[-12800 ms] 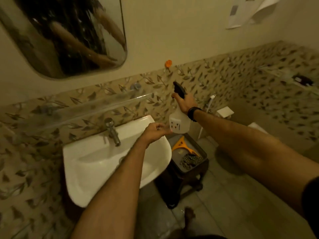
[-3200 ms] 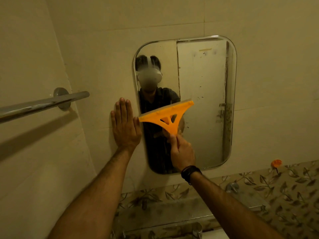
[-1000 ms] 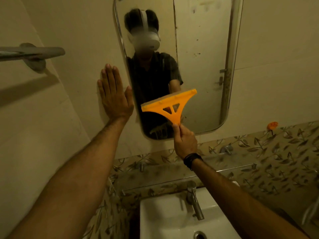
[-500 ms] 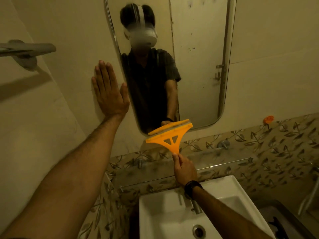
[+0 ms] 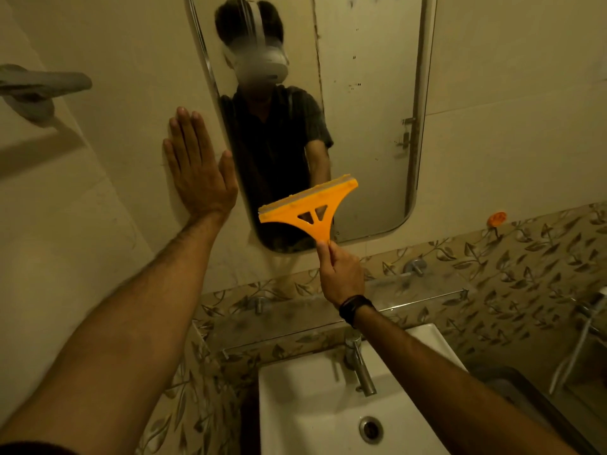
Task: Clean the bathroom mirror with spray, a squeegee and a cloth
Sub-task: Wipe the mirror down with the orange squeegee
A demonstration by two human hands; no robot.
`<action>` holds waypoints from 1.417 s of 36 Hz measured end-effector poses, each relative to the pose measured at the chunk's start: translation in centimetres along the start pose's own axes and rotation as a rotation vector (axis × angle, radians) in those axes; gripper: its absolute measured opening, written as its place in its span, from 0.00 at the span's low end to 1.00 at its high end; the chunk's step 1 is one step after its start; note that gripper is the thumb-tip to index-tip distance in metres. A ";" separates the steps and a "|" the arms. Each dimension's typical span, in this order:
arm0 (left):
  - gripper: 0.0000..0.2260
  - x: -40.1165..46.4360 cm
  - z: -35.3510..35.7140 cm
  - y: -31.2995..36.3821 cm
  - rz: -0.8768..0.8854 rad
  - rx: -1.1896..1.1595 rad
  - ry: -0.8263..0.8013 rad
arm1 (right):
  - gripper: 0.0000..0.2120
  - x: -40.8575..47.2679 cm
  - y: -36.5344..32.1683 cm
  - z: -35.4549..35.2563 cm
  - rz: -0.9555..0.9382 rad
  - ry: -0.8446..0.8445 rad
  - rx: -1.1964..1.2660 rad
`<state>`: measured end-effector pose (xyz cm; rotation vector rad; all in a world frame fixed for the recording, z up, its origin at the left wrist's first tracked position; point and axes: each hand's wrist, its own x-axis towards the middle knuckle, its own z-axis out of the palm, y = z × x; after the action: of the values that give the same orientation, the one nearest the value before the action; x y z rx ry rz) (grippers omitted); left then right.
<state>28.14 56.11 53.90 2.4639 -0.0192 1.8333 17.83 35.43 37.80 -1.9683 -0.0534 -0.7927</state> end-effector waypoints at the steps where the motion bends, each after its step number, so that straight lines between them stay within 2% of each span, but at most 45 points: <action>1: 0.30 0.0 0.0 0.0 -0.001 -0.002 -0.001 | 0.20 -0.6 0.4 0.2 0.020 -0.011 0.003; 11: 0.30 0.0 -0.3 0.0 0.006 -0.016 -0.029 | 0.19 -6.0 4.3 0.2 0.197 -0.172 -0.169; 15: 0.30 0.0 -0.4 -0.2 0.013 -0.018 -0.063 | 0.20 -6.0 3.7 -0.5 0.198 -0.152 -0.155; 21: 0.30 0.0 -0.9 -0.1 0.017 -0.051 -0.100 | 0.20 -1.7 -1.4 -2.2 0.100 0.045 0.084; 25: 0.30 0.0 -1.3 0.1 0.008 -0.106 -0.110 | 0.20 2.4 -5.7 -3.8 0.036 0.092 0.166; 30: 0.28 1.6 -1.9 0.7 -0.029 -0.148 -0.064 | 0.20 7.2 -10.2 -5.5 0.000 0.120 0.205; 39: 0.27 11.0 -3.1 1.4 -0.069 -0.174 0.075 | 0.24 14.8 -15.3 -6.8 -0.124 0.178 0.262; 47: 0.28 14.3 -2.7 1.1 -0.085 -0.166 0.088 | 0.23 19.9 -20.2 -8.9 -0.204 0.204 0.245; 51: 0.28 14.0 -2.3 1.1 -0.084 -0.151 0.139 | 0.31 21.8 -21.0 -9.2 -0.244 0.201 0.168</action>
<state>29.90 55.65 68.02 2.1993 -0.0447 1.8883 22.93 32.89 68.89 -1.7346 -0.2364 -1.1050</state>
